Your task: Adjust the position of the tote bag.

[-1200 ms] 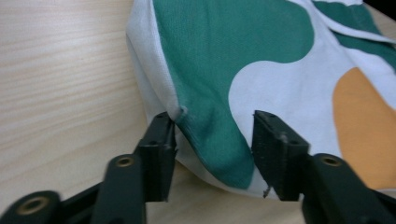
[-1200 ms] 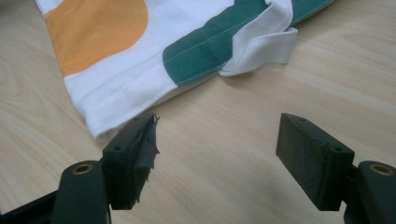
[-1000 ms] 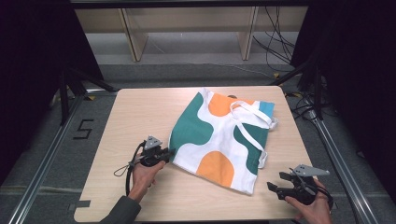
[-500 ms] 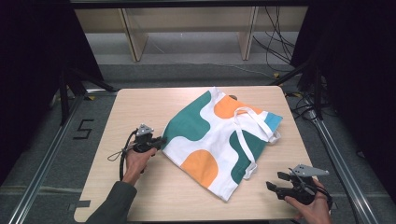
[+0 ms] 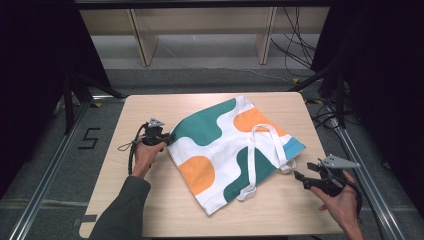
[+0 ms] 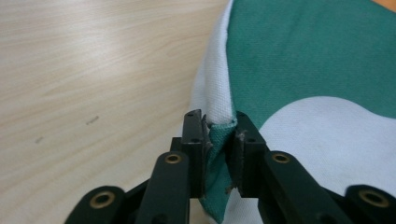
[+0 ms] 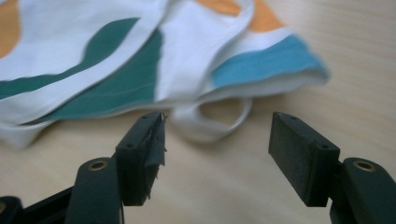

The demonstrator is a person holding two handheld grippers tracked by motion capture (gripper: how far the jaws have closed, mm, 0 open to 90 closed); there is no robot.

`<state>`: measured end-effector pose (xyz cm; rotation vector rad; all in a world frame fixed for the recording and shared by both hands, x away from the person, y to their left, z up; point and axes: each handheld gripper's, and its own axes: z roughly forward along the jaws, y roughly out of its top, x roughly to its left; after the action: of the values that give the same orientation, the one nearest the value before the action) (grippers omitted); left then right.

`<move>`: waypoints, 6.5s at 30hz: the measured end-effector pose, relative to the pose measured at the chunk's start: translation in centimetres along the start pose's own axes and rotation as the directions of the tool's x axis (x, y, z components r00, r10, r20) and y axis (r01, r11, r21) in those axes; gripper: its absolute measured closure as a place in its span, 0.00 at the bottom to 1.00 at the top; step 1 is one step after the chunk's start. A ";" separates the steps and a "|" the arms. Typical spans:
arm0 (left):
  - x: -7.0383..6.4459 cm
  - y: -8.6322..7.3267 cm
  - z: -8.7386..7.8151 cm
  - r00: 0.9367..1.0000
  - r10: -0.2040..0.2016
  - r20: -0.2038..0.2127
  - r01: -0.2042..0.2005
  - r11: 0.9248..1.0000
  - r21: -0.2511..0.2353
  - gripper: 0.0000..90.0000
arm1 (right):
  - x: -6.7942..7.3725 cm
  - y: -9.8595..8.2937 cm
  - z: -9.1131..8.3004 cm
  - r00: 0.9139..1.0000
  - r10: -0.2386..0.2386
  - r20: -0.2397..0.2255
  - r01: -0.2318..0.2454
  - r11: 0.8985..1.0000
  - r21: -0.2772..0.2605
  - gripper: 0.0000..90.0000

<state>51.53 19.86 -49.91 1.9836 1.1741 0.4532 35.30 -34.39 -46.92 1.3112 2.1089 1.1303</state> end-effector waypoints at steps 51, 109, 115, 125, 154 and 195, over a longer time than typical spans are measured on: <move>-10.7 -8.5 -11.7 0.974 0.043 0.221 -0.052 0.998 0.034 0.28 | 3.9 -0.4 1.4 0.987 -0.085 -0.135 0.111 0.974 0.196 0.87; -16.6 -8.2 -9.7 0.847 0.489 0.209 -0.517 0.849 0.111 0.68 | 3.6 -0.4 0.3 0.991 -0.065 -0.120 0.074 0.994 0.075 0.51; -15.9 -7.7 -9.0 0.854 0.470 0.224 -0.503 0.855 0.124 0.72 | 4.0 -0.5 0.2 0.991 -0.011 -0.132 0.024 0.995 0.093 0.51; -16.2 -8.1 -8.6 0.856 0.435 0.281 -0.492 0.851 0.181 0.37 | 3.6 -0.4 0.3 0.989 -0.058 -0.133 0.068 0.995 0.070 0.51; -15.1 -9.3 -10.0 0.878 0.418 0.232 -0.460 0.871 0.172 0.30 | 4.8 -1.2 -1.4 0.898 -0.428 -0.101 0.439 0.881 0.177 0.43; -15.6 -9.0 -10.8 0.887 0.410 0.212 -0.439 0.892 0.112 0.27 | 6.0 6.5 -1.6 0.862 -0.486 -0.145 0.479 0.874 -0.082 0.99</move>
<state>31.50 13.66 -48.66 2.3754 0.6695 0.3934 34.91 -28.32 -40.27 0.6189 2.3305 1.0742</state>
